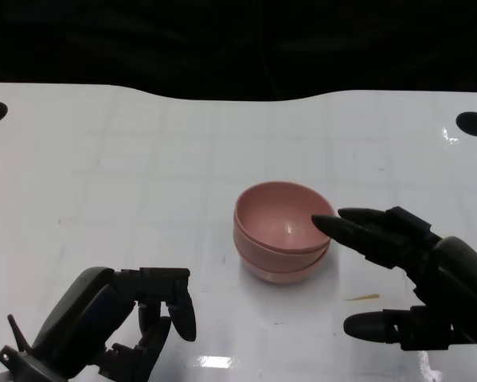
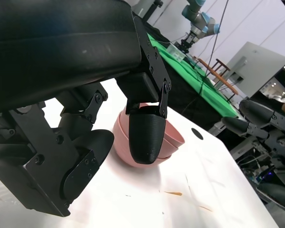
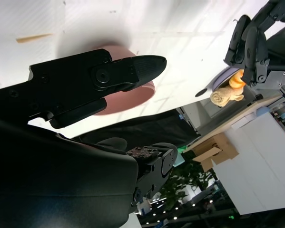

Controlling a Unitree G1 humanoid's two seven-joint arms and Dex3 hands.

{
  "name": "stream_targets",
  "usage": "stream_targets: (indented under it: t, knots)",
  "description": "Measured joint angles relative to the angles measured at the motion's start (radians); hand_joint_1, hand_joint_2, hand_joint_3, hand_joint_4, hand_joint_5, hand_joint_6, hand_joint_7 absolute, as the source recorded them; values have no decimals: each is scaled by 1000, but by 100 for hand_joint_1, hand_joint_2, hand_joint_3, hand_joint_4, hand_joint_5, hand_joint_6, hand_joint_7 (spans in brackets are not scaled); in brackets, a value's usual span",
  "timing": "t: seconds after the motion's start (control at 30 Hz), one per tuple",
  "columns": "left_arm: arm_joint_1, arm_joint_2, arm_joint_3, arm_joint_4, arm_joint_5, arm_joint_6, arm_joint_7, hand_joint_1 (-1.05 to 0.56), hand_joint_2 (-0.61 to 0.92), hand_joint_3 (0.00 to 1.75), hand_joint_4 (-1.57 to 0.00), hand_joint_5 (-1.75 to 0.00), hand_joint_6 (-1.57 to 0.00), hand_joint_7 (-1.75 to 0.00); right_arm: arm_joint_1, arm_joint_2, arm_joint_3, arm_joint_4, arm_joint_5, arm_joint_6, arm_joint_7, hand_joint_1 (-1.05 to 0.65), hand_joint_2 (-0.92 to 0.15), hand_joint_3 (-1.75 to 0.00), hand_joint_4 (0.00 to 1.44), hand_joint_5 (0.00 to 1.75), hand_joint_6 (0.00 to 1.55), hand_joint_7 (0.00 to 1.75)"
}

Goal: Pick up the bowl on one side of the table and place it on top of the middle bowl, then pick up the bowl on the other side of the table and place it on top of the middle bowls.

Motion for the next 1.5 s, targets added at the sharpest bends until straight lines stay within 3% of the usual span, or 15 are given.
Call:
stream_targets:
  t: [0.27, 0.3, 0.33, 0.37, 0.47, 0.87, 0.93, 1.03, 1.5]
  knots:
    - [0, 0, 0, 0, 0, 0, 0, 4, 18, 163, -91, -166, -86, -144, 0, 0, -11, -4, 0, 0, 8, -55, -92, -16, 0, 49, 26, 4]
    - [-1, 0, 0, 0, 0, 0, 0, 3, 18, 164, -91, -166, -86, -144, 5, 7, -16, 2, 0, -13, -8, -12, -78, -34, 41, 84, 65, 28]
    - [0, 1, 1, 1, 0, -1, 0, 3, 18, 164, -91, -166, -86, -144, 19, 33, -27, 17, 0, -42, -53, 4, -56, -74, 55, 101, 78, 40]
    - [1, 2, 1, 1, 0, -2, 0, 2, 18, 164, -91, -166, -86, -144, 33, 63, -31, 40, 0, -73, -99, 14, -38, -107, 69, 117, 88, 54]
    - [3, 4, 2, 1, -1, -2, 0, 3, 18, 164, -91, -166, -86, -144, 56, 121, -31, 124, 0, -144, -169, 23, -23, -135, 81, 131, 89, 83]
    - [3, 6, 3, 1, -1, -2, 0, 3, 18, 164, -91, -166, -86, -144, 44, 132, -48, 178, 0, -205, -196, 24, -21, -139, 83, 133, 86, 94]
    - [3, 5, 3, 3, -18, -2, -1, 5, 19, 165, -92, -167, -86, -145, 33, 132, -47, 199, 14, -225, -187, 28, -10, -162, 102, 157, 102, 112]
    - [2, 1, 1, 14, -49, -1, -3, 6, 19, 165, -92, -169, -86, -146, 10, 122, -37, 241, 53, -242, -147, 32, -3, -173, 109, 165, 105, 129]
    - [2, -2, 1, 16, -75, -1, -16, 8, 18, 167, -92, -170, -85, -149, 8, 120, -30, 261, 89, -251, -103, 29, -3, -175, 107, 168, 99, 142]
